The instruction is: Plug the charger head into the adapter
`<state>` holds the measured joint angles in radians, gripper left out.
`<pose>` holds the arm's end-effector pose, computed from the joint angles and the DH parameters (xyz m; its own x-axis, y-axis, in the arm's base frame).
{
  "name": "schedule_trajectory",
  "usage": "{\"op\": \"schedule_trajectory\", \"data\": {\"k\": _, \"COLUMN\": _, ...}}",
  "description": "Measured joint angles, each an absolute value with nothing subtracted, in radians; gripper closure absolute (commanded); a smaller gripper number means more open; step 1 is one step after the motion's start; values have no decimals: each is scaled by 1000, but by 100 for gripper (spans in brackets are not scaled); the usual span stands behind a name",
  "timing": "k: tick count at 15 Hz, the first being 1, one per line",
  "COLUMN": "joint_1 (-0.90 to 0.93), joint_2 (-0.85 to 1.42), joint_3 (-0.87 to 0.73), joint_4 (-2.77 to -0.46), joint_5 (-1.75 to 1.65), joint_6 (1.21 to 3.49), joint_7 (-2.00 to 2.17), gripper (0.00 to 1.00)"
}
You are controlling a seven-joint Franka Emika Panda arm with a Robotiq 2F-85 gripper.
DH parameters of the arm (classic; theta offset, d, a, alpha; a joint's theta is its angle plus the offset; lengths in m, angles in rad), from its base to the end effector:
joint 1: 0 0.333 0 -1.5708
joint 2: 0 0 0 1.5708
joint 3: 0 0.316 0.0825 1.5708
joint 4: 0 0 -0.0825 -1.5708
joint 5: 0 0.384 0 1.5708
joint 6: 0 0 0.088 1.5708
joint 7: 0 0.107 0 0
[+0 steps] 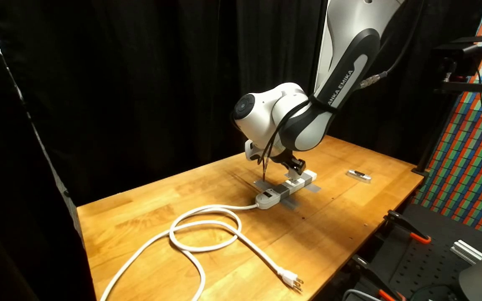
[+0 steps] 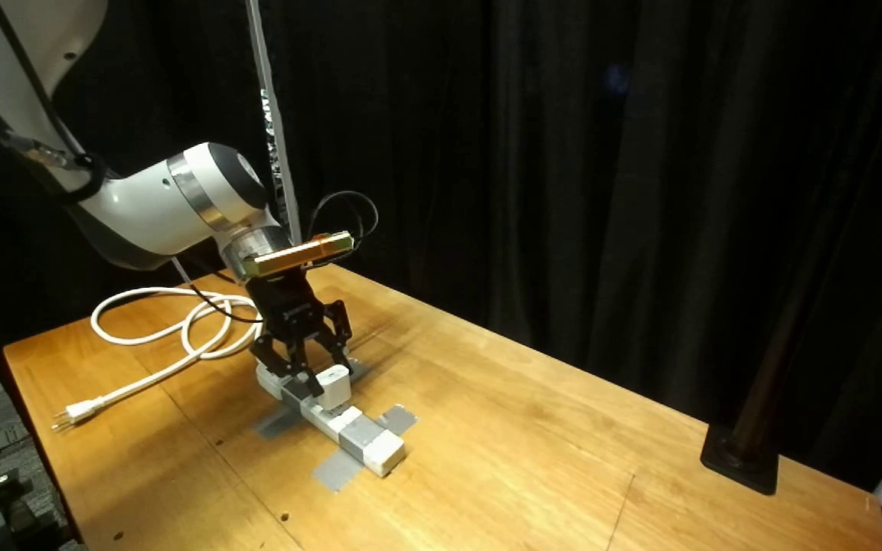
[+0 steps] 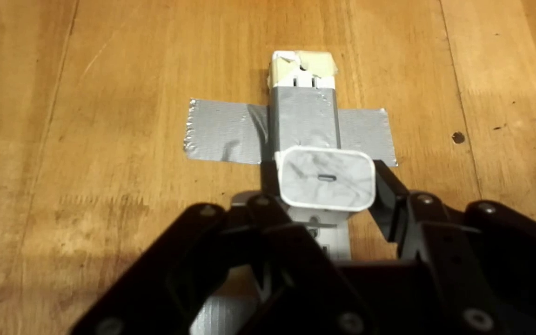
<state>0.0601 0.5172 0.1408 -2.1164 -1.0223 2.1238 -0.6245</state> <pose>0.5267 0.0716 0.1456 -0.0349 0.7237 -0.6892 0.9994 0.0225 -0.0270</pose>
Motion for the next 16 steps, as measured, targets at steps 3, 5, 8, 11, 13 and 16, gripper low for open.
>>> {"op": "schedule_trajectory", "data": {"k": 3, "joint_1": 59, "joint_2": 517, "joint_3": 141, "joint_4": -2120, "joint_5": -1007, "joint_6": 2129, "joint_7": -625, "gripper": 77}}
{"op": "schedule_trajectory", "data": {"k": 5, "joint_1": 58, "joint_2": 516, "joint_3": 141, "joint_4": -2120, "joint_5": -1005, "joint_6": 2131, "joint_7": -625, "gripper": 77}}
{"op": "schedule_trajectory", "data": {"k": 8, "joint_1": 50, "joint_2": 517, "joint_3": 140, "joint_4": -2123, "joint_5": -1005, "joint_6": 2147, "joint_7": -626, "gripper": 77}}
{"op": "schedule_trajectory", "data": {"k": 11, "joint_1": 34, "joint_2": 516, "joint_3": 141, "joint_4": -2123, "joint_5": -990, "joint_6": 2167, "joint_7": -651, "gripper": 77}}
{"op": "schedule_trajectory", "data": {"k": 13, "joint_1": 20, "joint_2": 512, "joint_3": 141, "joint_4": -2123, "joint_5": -965, "joint_6": 2183, "joint_7": -681, "gripper": 77}}
{"op": "schedule_trajectory", "data": {"k": 16, "joint_1": 12, "joint_2": 509, "joint_3": 141, "joint_4": -2123, "joint_5": -951, "joint_6": 2194, "joint_7": -702, "gripper": 77}}
